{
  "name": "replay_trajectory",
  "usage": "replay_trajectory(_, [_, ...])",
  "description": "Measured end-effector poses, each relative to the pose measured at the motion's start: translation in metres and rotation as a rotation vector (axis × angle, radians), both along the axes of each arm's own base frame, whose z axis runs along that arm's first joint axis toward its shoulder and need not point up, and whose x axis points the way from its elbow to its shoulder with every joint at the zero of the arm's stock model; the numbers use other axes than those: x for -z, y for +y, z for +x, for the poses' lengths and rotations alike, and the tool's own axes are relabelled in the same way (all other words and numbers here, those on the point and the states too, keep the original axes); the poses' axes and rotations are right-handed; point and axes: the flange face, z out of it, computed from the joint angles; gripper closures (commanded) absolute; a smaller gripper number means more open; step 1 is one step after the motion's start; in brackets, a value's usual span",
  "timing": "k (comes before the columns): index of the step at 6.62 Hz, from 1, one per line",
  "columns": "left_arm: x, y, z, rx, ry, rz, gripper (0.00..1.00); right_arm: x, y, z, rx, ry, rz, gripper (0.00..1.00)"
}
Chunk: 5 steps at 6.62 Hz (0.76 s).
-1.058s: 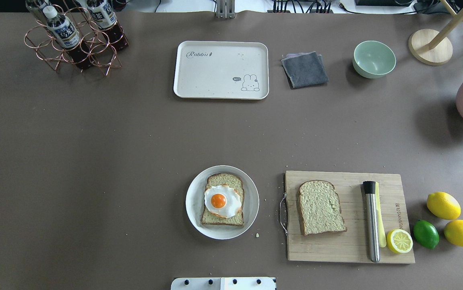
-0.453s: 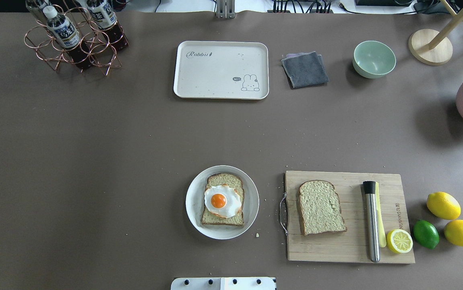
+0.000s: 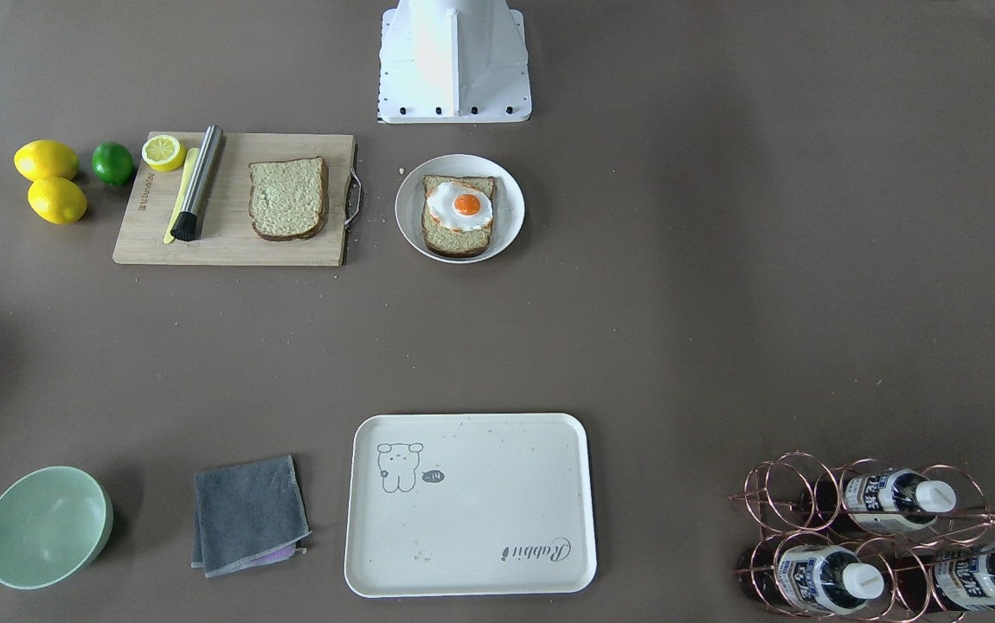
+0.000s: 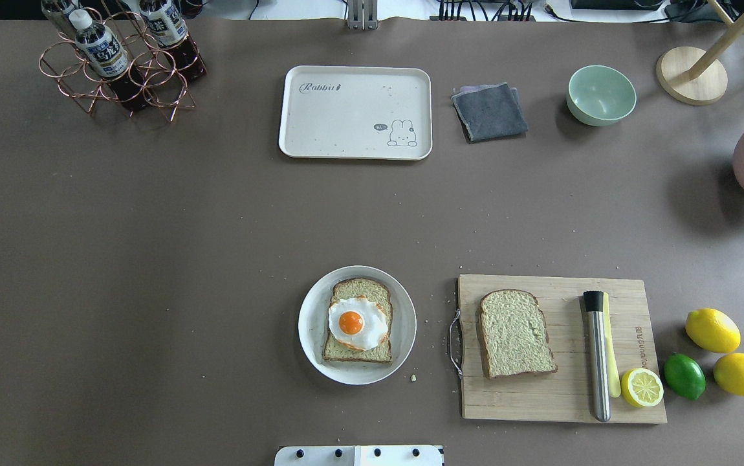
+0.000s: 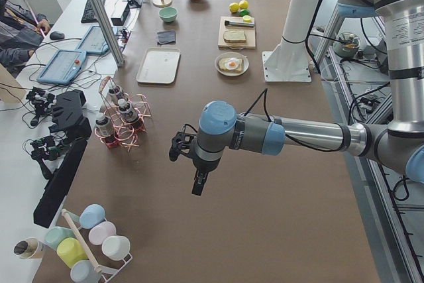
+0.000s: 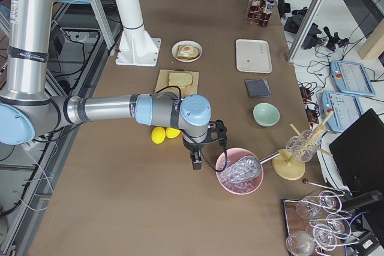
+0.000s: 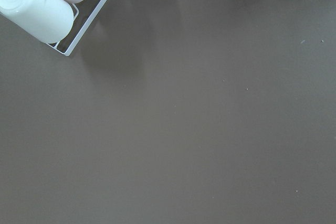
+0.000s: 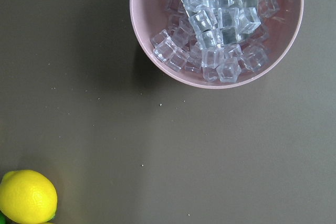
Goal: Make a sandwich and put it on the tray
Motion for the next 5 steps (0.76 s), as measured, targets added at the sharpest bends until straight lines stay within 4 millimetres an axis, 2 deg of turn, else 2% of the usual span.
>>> replay_trajectory(5, [0.004, 0.005, 0.0057, -0.019, 0.069, 0.022, 0.02, -0.0006, -0.0009, 0.0048, -0.013, 0.002, 0.037, 0.0])
